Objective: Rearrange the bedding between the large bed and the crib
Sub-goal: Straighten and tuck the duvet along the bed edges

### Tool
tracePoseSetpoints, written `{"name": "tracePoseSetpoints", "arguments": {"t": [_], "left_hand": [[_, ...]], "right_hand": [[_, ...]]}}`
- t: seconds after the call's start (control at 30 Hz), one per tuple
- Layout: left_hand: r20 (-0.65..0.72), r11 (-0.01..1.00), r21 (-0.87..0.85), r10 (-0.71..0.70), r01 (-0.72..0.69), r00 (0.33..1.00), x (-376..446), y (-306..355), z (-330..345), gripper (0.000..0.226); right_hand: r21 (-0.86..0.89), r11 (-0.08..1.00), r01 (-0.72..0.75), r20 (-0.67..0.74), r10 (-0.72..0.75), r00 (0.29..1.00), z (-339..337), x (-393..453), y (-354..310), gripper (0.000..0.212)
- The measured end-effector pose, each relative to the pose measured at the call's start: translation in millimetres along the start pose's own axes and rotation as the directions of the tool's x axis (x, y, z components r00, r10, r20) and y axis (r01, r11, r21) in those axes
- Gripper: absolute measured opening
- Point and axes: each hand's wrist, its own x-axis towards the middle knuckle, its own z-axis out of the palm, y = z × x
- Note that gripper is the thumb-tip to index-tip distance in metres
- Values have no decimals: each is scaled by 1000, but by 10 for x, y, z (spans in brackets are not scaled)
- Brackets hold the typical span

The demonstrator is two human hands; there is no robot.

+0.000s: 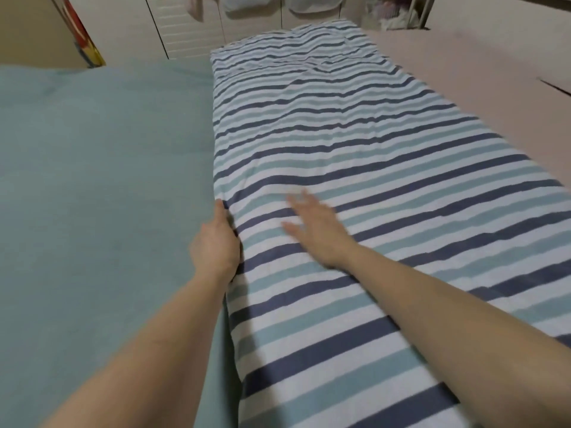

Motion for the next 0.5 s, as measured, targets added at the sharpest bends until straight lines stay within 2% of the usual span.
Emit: {"name": "tracePoseSetpoints", "arguments": {"t": [0.03, 0.07, 0.1, 0.17, 0.2, 0.27, 0.3, 0.37, 0.47, 0.5], "left_hand": [[-33, 999, 30, -28, 29, 999, -8, 51, -3, 42], [-81, 998, 52, -43, 47, 996, -33, 113, -21, 42], [-135, 998, 60, -26, 35, 991, -59, 176, -36, 43], [-142, 988, 86, 142, -130, 980, -162, 320, -59, 47], [-56, 963, 118, 251, -244, 966, -258, 409, -57, 51], [174, 877, 168, 424, -451, 889, -487, 580, 10, 59], [276, 834, 181, 465, -520, 841, -636, 679, 54, 63], [393, 785, 168, 501, -596, 771, -949, 937, 173, 67], [479, 766, 148, 498, -626, 723, -1398, 1348, 351, 71], [499, 766, 146, 490, -626, 715, -1474, 1417, 384, 72]], "right_hand": [[33, 985, 168, 38, -169, 985, 44, -85, -152, 60], [44, 966, 256, 25, -258, 966, 47, -159, -227, 58], [32, 963, 267, -45, -266, 963, 2, -202, -225, 55], [-24, 989, 145, -174, -147, 974, -160, -320, -72, 54], [-75, 995, 67, -192, -80, 978, -269, -414, 63, 55], [-219, 974, -54, -120, 28, 992, -396, -633, 396, 58], [-276, 955, -104, -76, 86, 993, -441, -786, 585, 60], [-338, 910, -241, -61, 234, 970, -537, -1222, 1034, 61], [-352, 827, -439, -108, 430, 897, -695, -1984, 1570, 63], [-368, 807, -462, -118, 453, 884, -725, -2120, 1643, 63]]}}
